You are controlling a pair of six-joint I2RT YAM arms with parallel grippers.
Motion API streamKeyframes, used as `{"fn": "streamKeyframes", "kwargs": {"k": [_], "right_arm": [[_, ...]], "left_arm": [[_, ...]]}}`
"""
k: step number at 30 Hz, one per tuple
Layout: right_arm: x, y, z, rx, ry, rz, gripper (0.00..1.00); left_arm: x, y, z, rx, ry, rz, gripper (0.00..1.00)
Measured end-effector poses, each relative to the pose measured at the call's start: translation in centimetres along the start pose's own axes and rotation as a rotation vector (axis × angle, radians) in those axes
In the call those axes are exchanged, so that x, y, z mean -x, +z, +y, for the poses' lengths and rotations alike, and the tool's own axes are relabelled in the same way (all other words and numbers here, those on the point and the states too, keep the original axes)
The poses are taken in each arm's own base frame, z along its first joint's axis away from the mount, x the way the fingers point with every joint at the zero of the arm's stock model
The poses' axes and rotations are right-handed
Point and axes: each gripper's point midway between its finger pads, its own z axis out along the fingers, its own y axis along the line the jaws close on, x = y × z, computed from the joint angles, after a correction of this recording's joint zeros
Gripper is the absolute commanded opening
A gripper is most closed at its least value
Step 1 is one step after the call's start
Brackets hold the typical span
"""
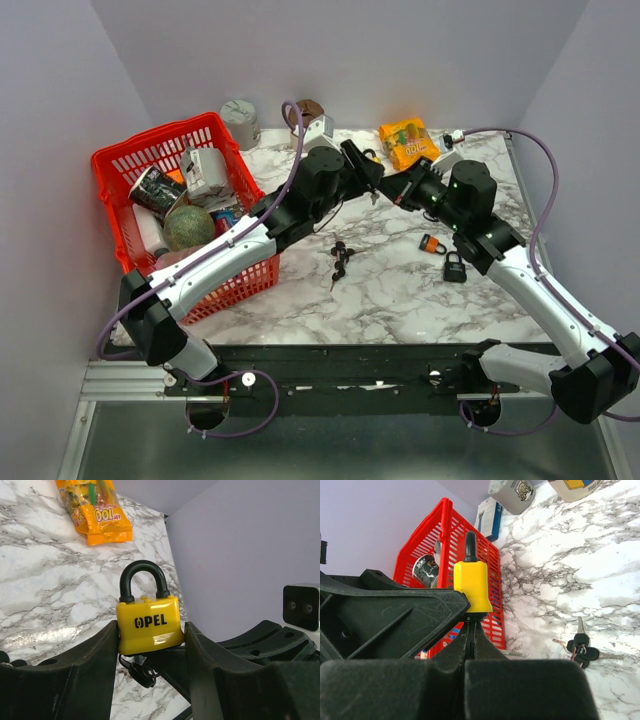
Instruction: Unlock with the key
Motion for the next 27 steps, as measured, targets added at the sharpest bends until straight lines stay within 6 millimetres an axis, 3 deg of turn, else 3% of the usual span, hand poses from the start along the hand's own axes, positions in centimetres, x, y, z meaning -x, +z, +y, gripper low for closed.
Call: {"fn": "streamKeyframes", "kwargs": {"k": [14,20,27], "right_arm": [[-0.7,-2.0,-0.9,-0.071,-0.03,0.047,0.16],[-1.5,-2.4,-2.9,-0.155,-0.032,0.099,0.23],[-2.2,-2.4,-4.1,-0.212,-0.028,0.146,0.33]], "left_arm": [[-1.6,-0.1,-0.5,-0.019,-0.055,0.079,0.0],[-3.3,1.4,0.5,0.015,-0.1,0.139,0.0],[-3.2,2.7,1.1,0.034,-0.155,0.159,0.0]]}}
